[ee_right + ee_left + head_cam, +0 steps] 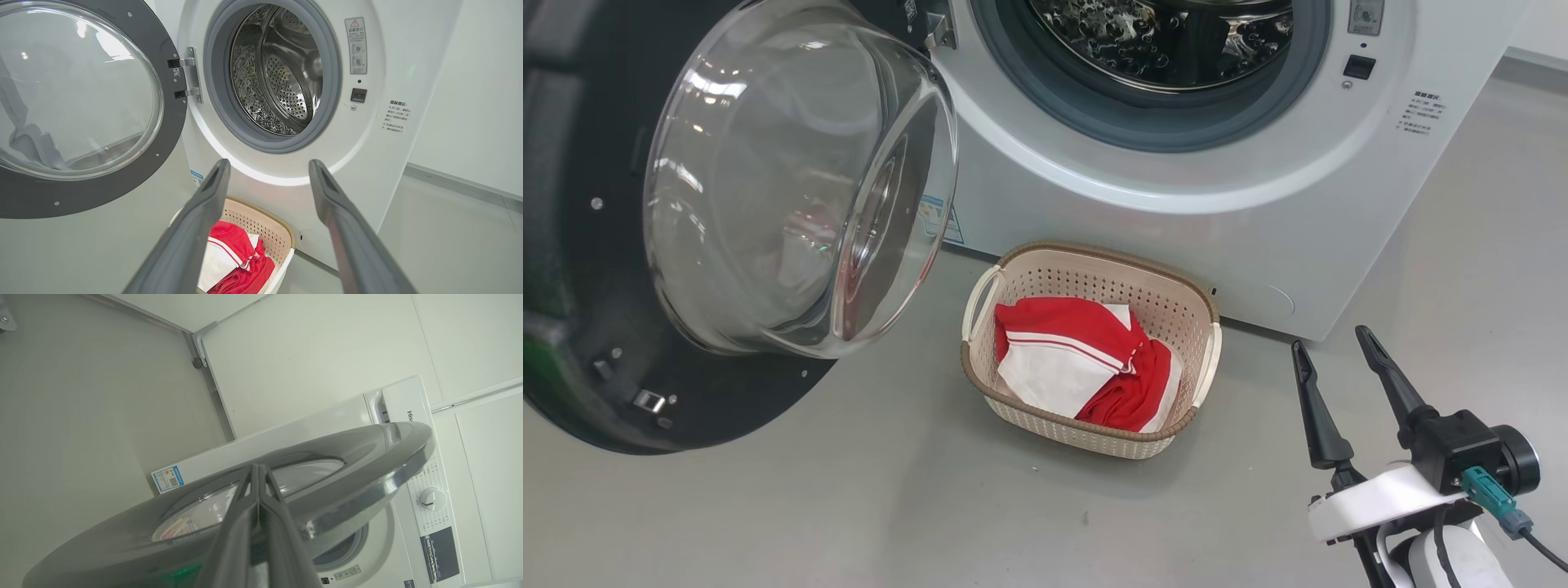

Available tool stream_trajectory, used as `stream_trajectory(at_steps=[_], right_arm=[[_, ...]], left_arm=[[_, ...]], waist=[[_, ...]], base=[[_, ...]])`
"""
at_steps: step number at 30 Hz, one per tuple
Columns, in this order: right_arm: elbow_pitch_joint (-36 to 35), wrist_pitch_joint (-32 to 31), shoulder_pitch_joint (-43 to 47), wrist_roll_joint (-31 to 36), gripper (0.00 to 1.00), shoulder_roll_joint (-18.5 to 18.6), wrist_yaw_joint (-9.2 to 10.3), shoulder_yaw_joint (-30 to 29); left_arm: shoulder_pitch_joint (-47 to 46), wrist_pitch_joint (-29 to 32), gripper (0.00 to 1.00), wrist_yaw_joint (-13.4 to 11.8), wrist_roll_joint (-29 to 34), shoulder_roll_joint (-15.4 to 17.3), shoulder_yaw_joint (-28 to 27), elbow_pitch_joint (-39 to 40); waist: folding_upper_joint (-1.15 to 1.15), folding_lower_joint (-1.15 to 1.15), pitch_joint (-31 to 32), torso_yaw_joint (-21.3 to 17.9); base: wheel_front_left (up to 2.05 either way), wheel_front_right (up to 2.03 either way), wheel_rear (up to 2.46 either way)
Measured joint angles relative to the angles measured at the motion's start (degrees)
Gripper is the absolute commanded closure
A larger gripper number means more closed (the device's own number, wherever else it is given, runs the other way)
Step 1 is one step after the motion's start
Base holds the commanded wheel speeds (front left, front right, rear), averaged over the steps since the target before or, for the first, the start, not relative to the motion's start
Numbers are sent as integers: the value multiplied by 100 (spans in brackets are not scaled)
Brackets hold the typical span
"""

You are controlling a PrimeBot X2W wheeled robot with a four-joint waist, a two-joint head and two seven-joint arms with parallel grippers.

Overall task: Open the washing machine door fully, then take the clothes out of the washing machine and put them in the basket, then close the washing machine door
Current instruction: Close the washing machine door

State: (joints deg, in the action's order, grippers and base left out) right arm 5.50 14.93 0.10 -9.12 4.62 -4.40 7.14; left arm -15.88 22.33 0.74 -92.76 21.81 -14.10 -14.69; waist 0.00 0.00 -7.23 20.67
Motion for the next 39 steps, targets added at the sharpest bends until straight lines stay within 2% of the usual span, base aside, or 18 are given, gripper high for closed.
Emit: stream_trajectory(at_steps=[6, 19, 27, 39], right_arm=[[-11, 0, -21, 14, 0, -1, 1, -18], [-62, 0, -52, 22, 0, -7, 104, -122], [-146, 0, -105, 22, 0, -15, 102, -137], [-229, 0, -208, 22, 0, -57, 153, -124]], left_arm=[[-32, 401, 100, 257, -312, -70, 138, 18], [-14, 1323, 100, 456, -1310, -361, 171, 293], [288, 1831, 100, 513, -1358, -360, 386, 693], [789, 2409, 100, 563, -1511, -555, 835, 1501]], waist=[[0, 0, -8, 11], [0, 0, -7, -15], [0, 0, -11, -123], [0, 0, -68, -465]], base=[[0, 0, 0], [0, 0, 0], [0, 0, 0], [0, 0, 0]])
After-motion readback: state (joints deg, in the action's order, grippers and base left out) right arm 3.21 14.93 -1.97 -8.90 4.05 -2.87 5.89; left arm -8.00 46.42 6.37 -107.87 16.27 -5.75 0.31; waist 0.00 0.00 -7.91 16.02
